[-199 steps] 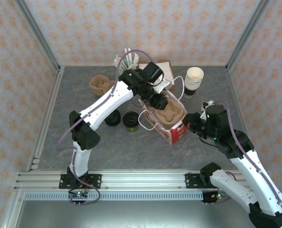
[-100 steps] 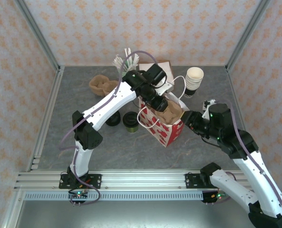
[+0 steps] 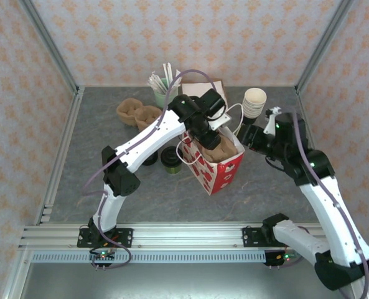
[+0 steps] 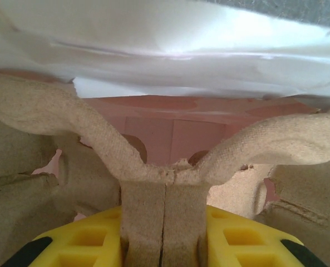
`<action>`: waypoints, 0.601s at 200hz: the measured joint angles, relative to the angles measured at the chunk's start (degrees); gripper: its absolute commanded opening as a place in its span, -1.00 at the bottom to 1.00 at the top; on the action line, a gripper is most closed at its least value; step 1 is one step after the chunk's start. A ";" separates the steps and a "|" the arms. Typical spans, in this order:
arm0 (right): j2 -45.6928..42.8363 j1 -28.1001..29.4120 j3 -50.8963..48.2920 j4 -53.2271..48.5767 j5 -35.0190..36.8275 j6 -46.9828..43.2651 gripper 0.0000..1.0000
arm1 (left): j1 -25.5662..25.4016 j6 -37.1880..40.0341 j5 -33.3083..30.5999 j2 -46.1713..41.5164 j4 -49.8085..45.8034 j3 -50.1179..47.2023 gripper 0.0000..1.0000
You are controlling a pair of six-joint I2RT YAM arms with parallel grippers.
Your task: Pack the takeout coffee
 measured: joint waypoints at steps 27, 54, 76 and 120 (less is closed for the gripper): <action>1.88 -0.76 -3.96 3.45 -2.62 -4.09 0.08 | 0.00 1.09 -0.55 0.20 -0.39 0.00 -0.37; 1.97 -0.96 -6.10 5.07 -3.98 -6.91 0.14 | -0.42 2.49 -0.55 0.20 -0.39 0.00 -0.36; 3.04 -0.96 -6.19 6.14 -3.89 -8.96 0.14 | -1.03 3.48 -0.28 0.20 -0.39 0.00 -0.36; 5.44 -0.98 -6.27 6.64 -2.84 -11.69 0.04 | -1.31 4.50 -0.11 0.24 -0.39 0.00 -0.36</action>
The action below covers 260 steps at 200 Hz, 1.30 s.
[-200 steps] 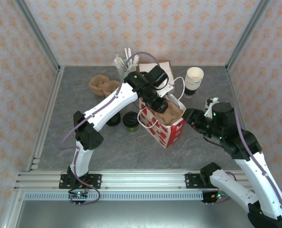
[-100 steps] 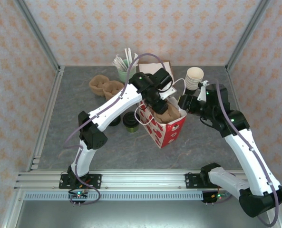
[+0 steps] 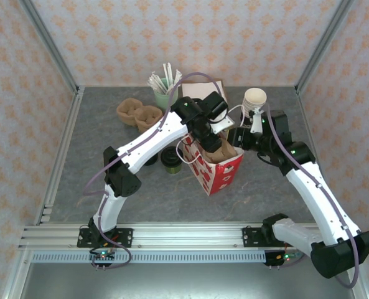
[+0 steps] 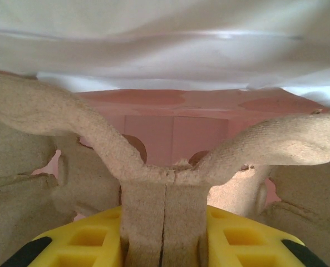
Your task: Pack the takeout coffee
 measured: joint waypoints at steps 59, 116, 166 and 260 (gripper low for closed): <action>1.64 -0.13 -0.15 0.02 1.18 -1.66 -0.68 | -0.07 1.97 0.57 0.02 -0.02 0.00 -0.36; -3.37 -0.13 -2.08 0.46 1.46 2.19 -0.92 | -0.07 4.72 0.63 0.17 -0.44 -0.07 -0.36; -7.26 -0.13 -4.83 1.51 1.97 8.13 -0.93 | -0.57 7.76 0.61 0.66 -0.66 -1.68 -0.36; -6.93 -0.13 -5.55 0.92 2.01 9.01 -0.93 | -1.31 12.68 -0.17 2.58 -1.99 -2.29 -0.35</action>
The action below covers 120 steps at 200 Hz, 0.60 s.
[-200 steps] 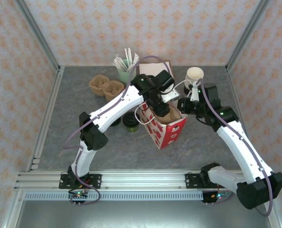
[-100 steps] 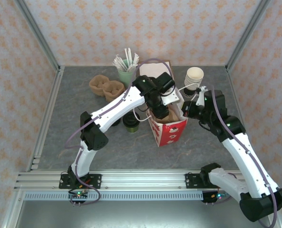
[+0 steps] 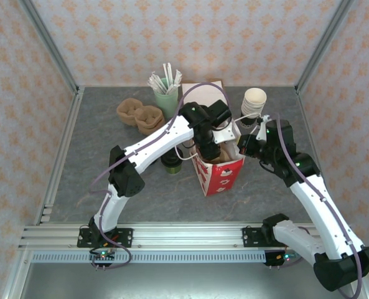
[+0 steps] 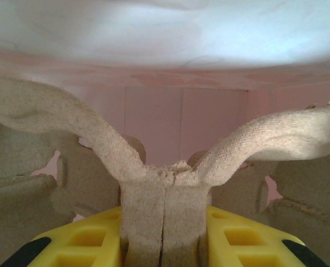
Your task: Pack the takeout coffee
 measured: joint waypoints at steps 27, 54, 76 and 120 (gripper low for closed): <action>1.36 0.04 0.46 -0.59 -0.85 -0.63 -0.93 | -0.04 0.24 -1.03 1.81 -0.79 0.09 -0.36; 1.64 0.37 0.55 -0.57 -0.92 -1.09 -0.94 | -0.09 0.26 -2.03 2.71 -2.03 1.29 -0.35; 1.60 1.03 0.61 -0.57 -0.87 -1.51 -0.94 | -0.28 0.24 -3.23 2.86 -3.80 2.25 -0.35; 1.60 1.75 0.68 -0.59 0.00 -2.01 -0.95 | -0.37 0.26 -3.98 4.00 -4.70 3.26 -0.35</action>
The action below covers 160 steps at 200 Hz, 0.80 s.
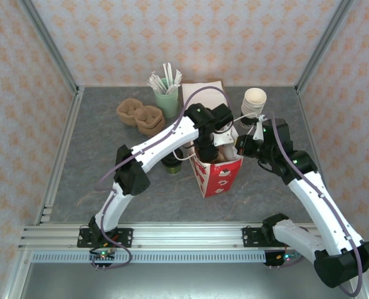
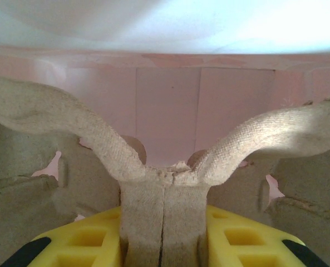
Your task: Pack the takeout coffee
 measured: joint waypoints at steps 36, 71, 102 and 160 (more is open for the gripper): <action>0.00 0.59 0.04 -0.13 1.51 -0.20 -0.95 | 0.00 0.13 -0.17 0.92 -0.15 0.00 -0.36; 0.00 0.96 0.04 -0.15 2.29 -0.17 -0.95 | 0.00 0.13 -0.15 1.29 -0.13 -0.02 -0.36; 0.00 1.60 0.04 -0.13 2.97 -0.15 -0.95 | -0.02 0.15 -0.15 1.64 0.00 -0.85 -0.36; 0.00 2.58 0.07 0.07 3.13 -0.15 -0.95 | -0.44 0.17 -0.15 2.82 0.81 -2.91 -0.35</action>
